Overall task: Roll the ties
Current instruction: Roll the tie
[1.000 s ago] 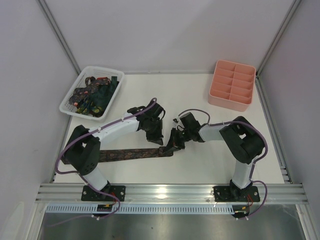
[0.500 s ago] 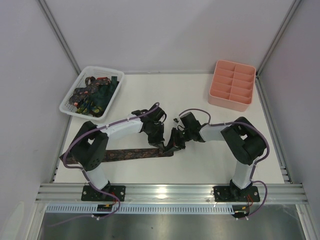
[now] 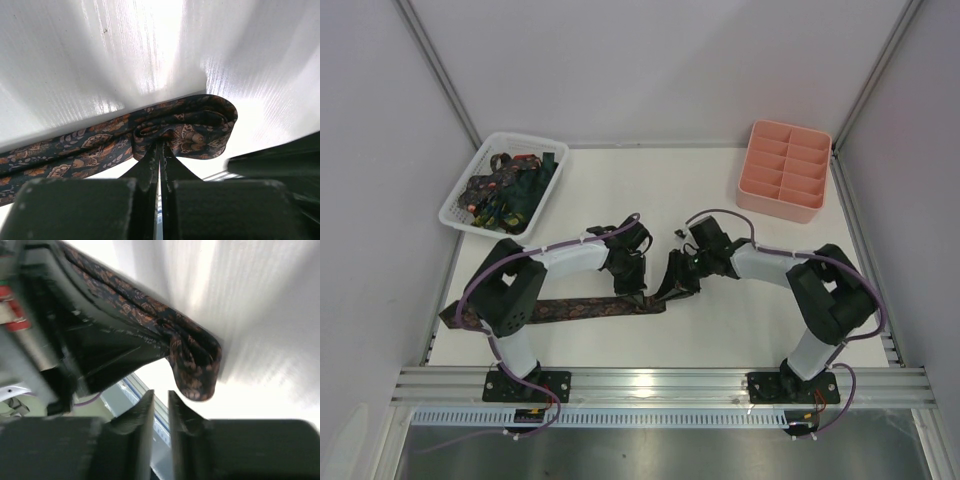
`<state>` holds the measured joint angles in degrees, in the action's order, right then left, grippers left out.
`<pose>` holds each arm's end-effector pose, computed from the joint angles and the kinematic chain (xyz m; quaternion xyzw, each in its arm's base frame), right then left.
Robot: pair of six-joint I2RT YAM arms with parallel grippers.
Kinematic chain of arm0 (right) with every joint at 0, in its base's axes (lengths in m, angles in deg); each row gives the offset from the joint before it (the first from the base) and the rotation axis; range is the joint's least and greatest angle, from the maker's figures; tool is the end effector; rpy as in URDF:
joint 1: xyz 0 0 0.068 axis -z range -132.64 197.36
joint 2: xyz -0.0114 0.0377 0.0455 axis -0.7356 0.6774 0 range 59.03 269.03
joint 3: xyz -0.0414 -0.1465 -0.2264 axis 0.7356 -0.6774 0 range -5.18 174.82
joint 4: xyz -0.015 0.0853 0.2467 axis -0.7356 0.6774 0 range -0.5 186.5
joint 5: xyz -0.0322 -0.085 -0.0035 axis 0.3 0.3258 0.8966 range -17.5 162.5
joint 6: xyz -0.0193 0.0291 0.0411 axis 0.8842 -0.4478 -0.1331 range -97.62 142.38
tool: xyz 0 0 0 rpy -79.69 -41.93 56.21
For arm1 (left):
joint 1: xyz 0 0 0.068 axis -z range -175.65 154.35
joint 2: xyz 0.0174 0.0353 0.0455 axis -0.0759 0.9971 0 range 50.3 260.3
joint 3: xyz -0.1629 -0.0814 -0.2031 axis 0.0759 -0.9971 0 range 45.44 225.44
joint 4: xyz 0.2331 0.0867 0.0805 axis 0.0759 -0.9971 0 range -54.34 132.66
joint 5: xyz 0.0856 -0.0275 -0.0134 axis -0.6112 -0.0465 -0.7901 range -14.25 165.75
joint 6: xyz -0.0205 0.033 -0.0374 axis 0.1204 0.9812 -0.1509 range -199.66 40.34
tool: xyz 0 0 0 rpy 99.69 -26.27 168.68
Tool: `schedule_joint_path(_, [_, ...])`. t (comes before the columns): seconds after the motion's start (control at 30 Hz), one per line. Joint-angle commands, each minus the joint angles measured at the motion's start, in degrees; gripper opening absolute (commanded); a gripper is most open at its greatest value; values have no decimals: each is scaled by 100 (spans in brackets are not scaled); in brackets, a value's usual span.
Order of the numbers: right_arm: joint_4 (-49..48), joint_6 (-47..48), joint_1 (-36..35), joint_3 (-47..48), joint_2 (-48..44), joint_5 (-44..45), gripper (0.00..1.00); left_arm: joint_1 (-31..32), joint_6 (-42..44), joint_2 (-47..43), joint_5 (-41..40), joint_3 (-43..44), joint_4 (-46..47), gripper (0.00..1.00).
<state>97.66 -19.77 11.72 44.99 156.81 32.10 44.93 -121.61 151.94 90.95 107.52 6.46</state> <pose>0.2483 0.2064 0.1509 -0.0505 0.9012 0.4303 0.0077 0.2422 -0.2198 0.1572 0.0046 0.9837 -0.1797 0.0058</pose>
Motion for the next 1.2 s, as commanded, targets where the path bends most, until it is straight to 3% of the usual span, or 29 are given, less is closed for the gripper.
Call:
schedule_joint_path(0.0, [739,549,284,186,-391,94,26,-67,144,57,-140,-56,96,1])
schedule_joint_path(0.07, [888,787,382,133,-400,68,40,-68,144,48,-132,-56,96,1])
schedule_joint_path(0.2, [819,1068,435,81,-163,-29,57,-76,144,119,-158,-30,105,1])
schedule_joint_path(0.33, [433,1174,391,19,118,-91,62,-68,153,145,-167,-38,114,0])
schedule_joint_path(0.47, [177,1148,268,63,522,-100,61,-85,161,128,-184,-74,114,1])
schedule_joint_path(0.7, [-157,797,83,212,910,-187,53,-103,188,110,-254,-56,79,1])
schedule_joint_path(0.9, [-8,550,171,107,577,-214,26,-85,275,198,-219,67,26,0])
schedule_joint_path(0.93, [105,550,171,72,524,-222,14,-68,276,206,-211,93,26,0])
schedule_joint_path(1.0, [351,585,215,72,357,-249,3,-15,249,250,-202,137,26,0])
schedule_joint_path(1.17, [1081,673,312,125,14,-47,0,204,197,356,-228,330,-9,1])
